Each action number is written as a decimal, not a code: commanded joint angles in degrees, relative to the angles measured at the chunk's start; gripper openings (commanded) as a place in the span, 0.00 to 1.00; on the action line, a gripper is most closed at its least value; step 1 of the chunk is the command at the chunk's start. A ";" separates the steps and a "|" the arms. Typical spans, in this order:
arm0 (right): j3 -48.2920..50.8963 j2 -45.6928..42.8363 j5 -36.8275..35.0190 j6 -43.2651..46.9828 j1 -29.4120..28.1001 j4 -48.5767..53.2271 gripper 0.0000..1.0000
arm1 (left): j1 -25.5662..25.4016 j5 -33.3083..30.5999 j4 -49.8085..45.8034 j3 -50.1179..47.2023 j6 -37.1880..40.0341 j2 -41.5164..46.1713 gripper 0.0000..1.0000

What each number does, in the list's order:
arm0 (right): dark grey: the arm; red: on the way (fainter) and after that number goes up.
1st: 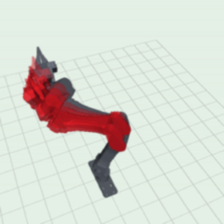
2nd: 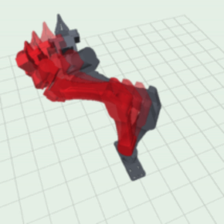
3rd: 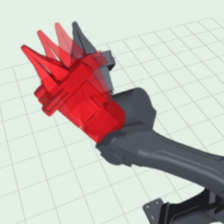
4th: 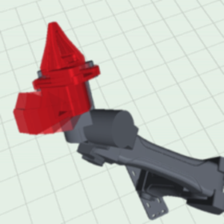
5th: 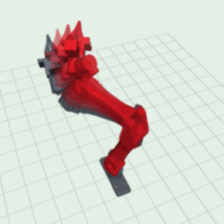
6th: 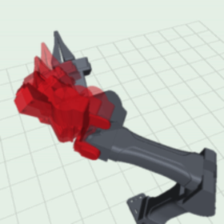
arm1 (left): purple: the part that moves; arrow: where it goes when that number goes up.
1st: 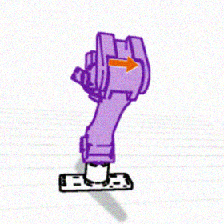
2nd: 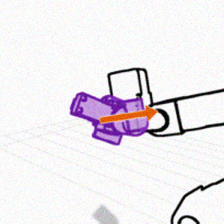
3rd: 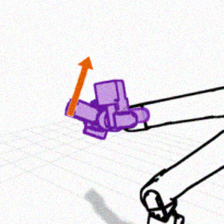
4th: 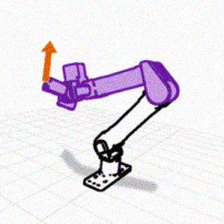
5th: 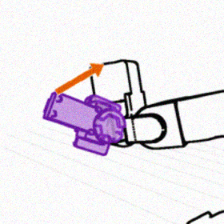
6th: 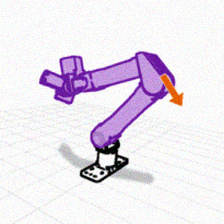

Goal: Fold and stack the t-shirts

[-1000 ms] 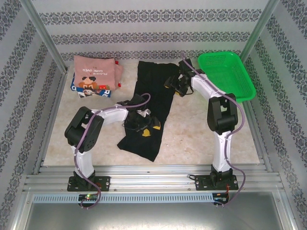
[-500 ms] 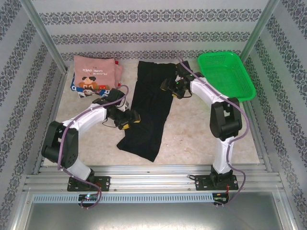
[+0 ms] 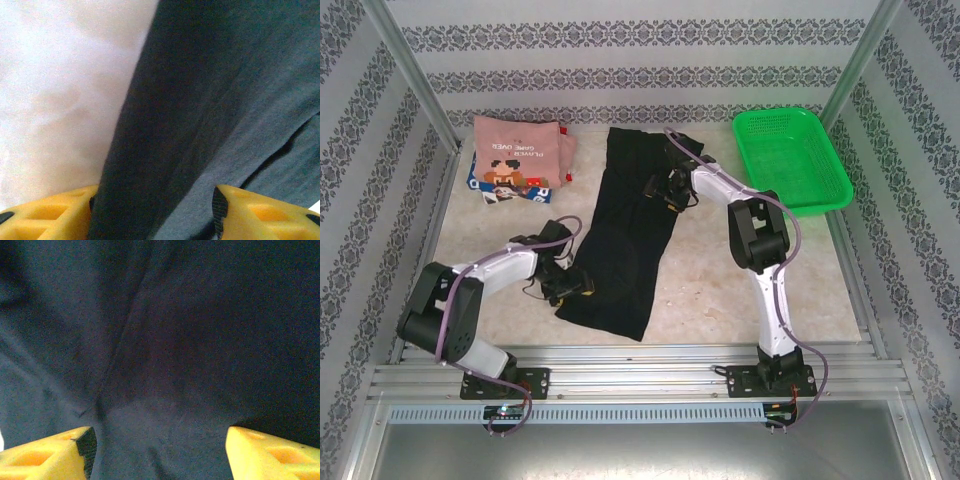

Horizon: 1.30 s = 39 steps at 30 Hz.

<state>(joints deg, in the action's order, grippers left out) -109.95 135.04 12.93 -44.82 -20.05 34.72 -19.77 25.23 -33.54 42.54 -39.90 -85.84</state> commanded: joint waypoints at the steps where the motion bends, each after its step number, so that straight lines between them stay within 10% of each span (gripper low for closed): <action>1: -6.56 4.69 -5.23 -0.13 -0.69 4.46 0.70 | 0.08 -1.53 -2.24 -5.13 -4.10 -0.16 0.61; 14: -38.45 20.85 -2.81 1.87 3.27 20.04 0.70 | -1.02 6.82 -4.11 -4.93 -3.71 9.21 0.67; 23: 10.52 -10.74 -0.61 1.98 1.86 0.37 0.73 | 2.43 7.45 -2.35 -7.34 -2.90 11.04 0.67; 39: 54.72 -46.30 6.56 -12.00 -16.62 -7.46 0.75 | 6.89 8.61 0.00 -8.57 2.45 7.35 0.57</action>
<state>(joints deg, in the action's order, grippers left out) -59.61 91.77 17.85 -52.03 -33.93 29.06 -13.85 35.48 -34.70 35.42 -37.91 -79.75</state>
